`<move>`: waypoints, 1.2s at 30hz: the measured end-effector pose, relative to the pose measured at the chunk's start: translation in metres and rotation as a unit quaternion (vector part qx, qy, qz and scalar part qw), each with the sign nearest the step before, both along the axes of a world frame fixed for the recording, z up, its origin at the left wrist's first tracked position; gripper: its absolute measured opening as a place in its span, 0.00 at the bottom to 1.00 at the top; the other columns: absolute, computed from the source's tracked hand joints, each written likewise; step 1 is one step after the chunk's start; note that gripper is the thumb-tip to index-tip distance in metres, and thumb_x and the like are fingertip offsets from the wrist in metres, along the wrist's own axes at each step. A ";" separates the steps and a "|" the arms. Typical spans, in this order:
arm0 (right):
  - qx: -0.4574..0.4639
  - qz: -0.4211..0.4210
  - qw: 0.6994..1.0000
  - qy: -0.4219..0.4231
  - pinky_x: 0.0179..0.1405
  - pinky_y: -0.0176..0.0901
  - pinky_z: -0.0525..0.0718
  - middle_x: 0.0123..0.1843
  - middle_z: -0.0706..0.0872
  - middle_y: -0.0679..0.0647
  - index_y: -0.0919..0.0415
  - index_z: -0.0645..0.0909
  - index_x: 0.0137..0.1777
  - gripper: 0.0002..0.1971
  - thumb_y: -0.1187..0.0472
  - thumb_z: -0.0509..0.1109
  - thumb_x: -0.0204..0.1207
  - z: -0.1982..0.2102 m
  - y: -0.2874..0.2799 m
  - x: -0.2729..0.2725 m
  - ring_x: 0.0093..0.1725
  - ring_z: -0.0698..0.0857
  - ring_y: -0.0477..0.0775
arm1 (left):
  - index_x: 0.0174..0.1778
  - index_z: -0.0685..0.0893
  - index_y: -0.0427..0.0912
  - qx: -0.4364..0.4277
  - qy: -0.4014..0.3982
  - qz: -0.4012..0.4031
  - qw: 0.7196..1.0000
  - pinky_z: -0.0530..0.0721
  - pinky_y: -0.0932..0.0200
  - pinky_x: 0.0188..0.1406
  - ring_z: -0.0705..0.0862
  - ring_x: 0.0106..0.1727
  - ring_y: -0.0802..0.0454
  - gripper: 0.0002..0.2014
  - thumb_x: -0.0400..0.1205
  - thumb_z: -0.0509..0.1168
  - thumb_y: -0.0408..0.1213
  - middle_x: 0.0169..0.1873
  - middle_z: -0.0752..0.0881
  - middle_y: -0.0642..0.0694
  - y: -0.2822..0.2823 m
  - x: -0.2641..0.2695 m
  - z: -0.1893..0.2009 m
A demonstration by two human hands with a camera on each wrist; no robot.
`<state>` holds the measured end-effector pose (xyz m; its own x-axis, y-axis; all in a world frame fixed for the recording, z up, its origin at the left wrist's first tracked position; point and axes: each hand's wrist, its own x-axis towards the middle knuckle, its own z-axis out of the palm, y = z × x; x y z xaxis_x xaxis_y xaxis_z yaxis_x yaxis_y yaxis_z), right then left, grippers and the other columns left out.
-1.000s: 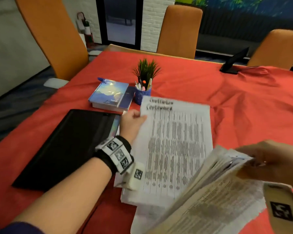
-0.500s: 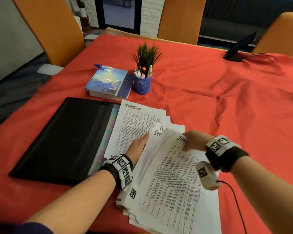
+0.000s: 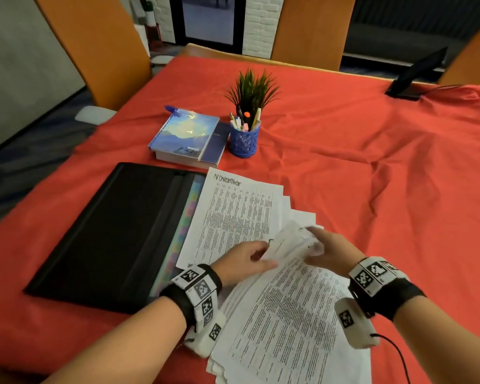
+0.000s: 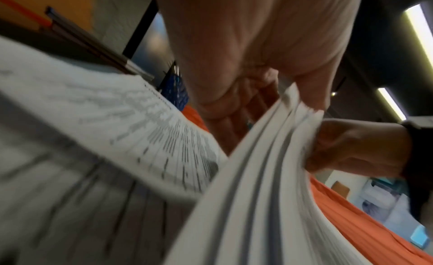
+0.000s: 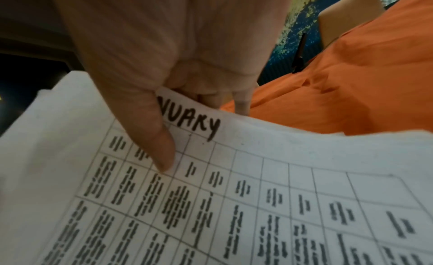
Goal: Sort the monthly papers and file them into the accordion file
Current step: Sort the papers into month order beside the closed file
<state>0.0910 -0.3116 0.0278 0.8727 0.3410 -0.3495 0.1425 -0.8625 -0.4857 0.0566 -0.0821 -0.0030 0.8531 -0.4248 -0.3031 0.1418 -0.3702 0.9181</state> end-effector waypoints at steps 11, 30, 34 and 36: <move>0.085 0.151 0.960 -0.220 0.46 0.34 0.72 0.39 0.87 0.39 0.47 0.86 0.37 0.05 0.49 0.72 0.65 0.016 -0.027 -0.031 0.41 0.82 0.36 | 0.75 0.64 0.37 0.378 0.010 0.258 0.889 0.75 0.42 0.67 0.73 0.70 0.37 0.36 0.76 0.69 0.49 0.71 0.72 0.38 0.058 0.066 -0.014; 0.006 0.072 0.993 -0.097 0.32 0.26 0.73 0.30 0.80 0.38 0.56 0.86 0.43 0.03 0.61 0.76 0.70 0.023 -0.022 -0.018 0.34 0.82 0.38 | 0.76 0.69 0.54 0.490 -0.135 -0.008 0.861 0.55 0.44 0.75 0.54 0.77 0.42 0.35 0.74 0.61 0.66 0.78 0.58 0.43 0.021 0.011 -0.024; -0.022 0.073 0.993 -0.092 0.35 0.35 0.74 0.34 0.82 0.46 0.62 0.85 0.45 0.06 0.61 0.74 0.71 0.019 -0.016 -0.014 0.35 0.81 0.46 | 0.66 0.80 0.56 0.387 -0.128 -0.018 0.913 0.52 0.48 0.77 0.56 0.80 0.49 0.20 0.84 0.53 0.56 0.79 0.62 0.46 0.020 0.013 -0.022; -0.027 0.075 0.993 -0.086 0.36 0.36 0.74 0.35 0.82 0.48 0.62 0.85 0.46 0.06 0.61 0.73 0.72 0.017 -0.013 -0.014 0.36 0.81 0.47 | 0.74 0.73 0.50 0.388 -0.121 -0.021 0.913 0.47 0.46 0.80 0.52 0.82 0.50 0.24 0.86 0.49 0.56 0.82 0.58 0.46 0.020 0.018 -0.024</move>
<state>0.0766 -0.3242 0.0451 0.8619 0.4561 -0.2216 0.3479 -0.8498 -0.3960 0.0750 -0.0624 -0.0266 0.9230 -0.1948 -0.3320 -0.0586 -0.9235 0.3791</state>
